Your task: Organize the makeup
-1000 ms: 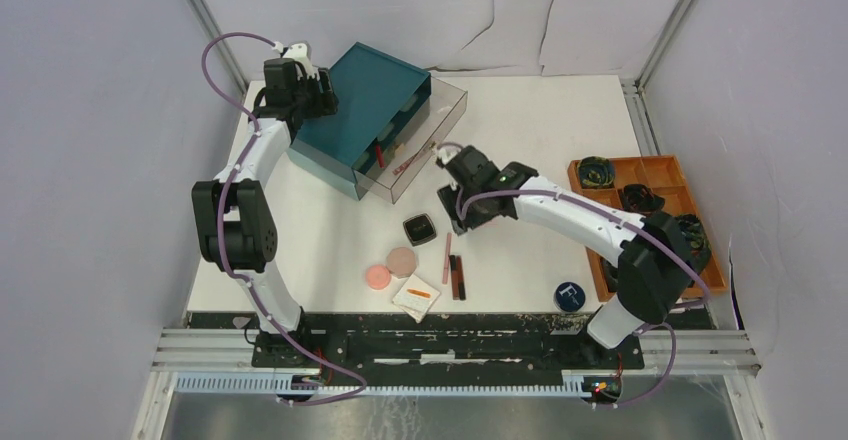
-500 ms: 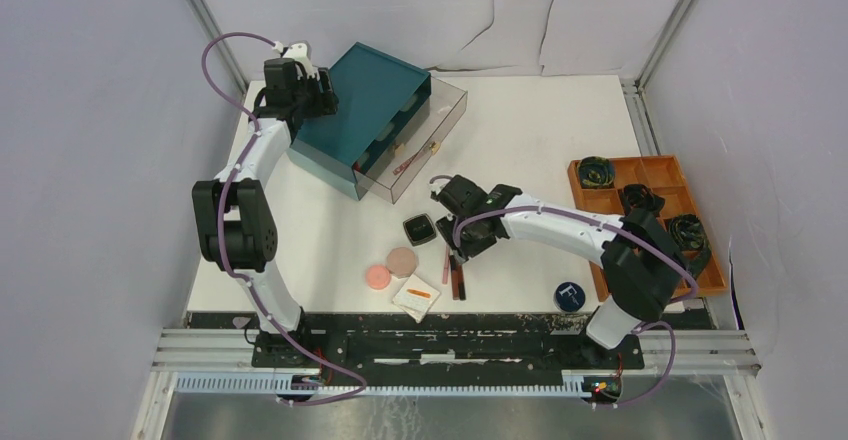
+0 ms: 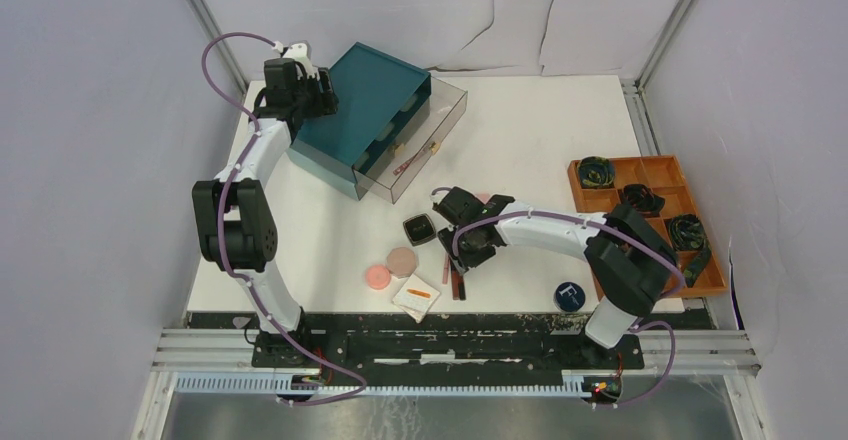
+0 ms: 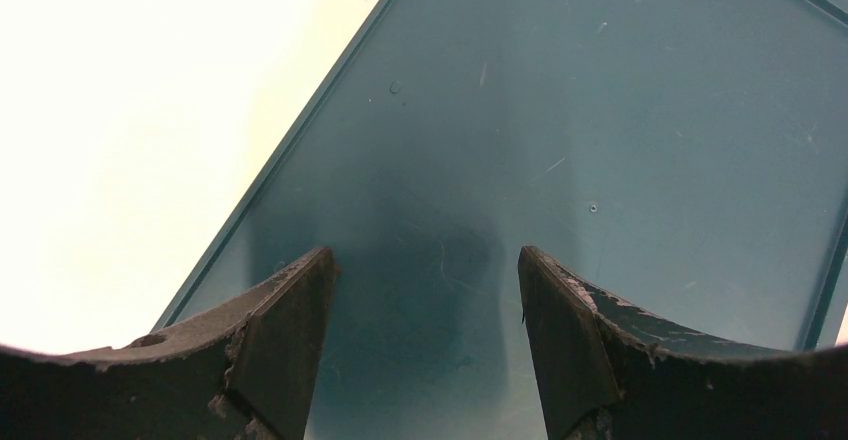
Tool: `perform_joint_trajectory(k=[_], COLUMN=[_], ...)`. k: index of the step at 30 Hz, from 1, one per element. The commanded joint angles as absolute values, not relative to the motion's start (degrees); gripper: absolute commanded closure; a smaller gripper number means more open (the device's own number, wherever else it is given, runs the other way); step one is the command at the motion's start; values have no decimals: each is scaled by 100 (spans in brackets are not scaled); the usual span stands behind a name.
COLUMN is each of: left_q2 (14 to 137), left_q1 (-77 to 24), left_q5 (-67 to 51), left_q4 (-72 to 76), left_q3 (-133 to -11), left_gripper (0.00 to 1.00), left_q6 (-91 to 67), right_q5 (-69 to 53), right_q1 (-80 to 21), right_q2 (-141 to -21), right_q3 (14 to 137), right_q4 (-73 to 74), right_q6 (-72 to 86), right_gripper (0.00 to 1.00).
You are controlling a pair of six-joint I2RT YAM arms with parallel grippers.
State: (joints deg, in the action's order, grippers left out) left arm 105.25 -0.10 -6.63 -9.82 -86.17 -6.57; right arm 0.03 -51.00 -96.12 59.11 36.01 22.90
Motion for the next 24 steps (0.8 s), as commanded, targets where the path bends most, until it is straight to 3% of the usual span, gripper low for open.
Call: perform_joint_trajectory(k=[1,17,21,24], left_q2=[10706,10695,10712,10722], left_q1=[9,4,7,9], left_q5=[-730,-706,-698,-694], left_q4=[-1626,-1608,-1608,-1611], left_q3=[-8355,-8321,-8332,-8348], left_gripper=[25,25,25,25], left_q6=[-678,-667,-672,-664], right_q5=[-35,44,91,263], right_q1=[-5124,-5124,-5124,-5124], right_q2=[-9632,-9954,-9984,-9921], right_q3=[5884,5898,5920,5981], right_q4=[3295,3280,3296,3404], right_q6=[2430,2487,2472,2445], right_gripper=[50,53,62,75])
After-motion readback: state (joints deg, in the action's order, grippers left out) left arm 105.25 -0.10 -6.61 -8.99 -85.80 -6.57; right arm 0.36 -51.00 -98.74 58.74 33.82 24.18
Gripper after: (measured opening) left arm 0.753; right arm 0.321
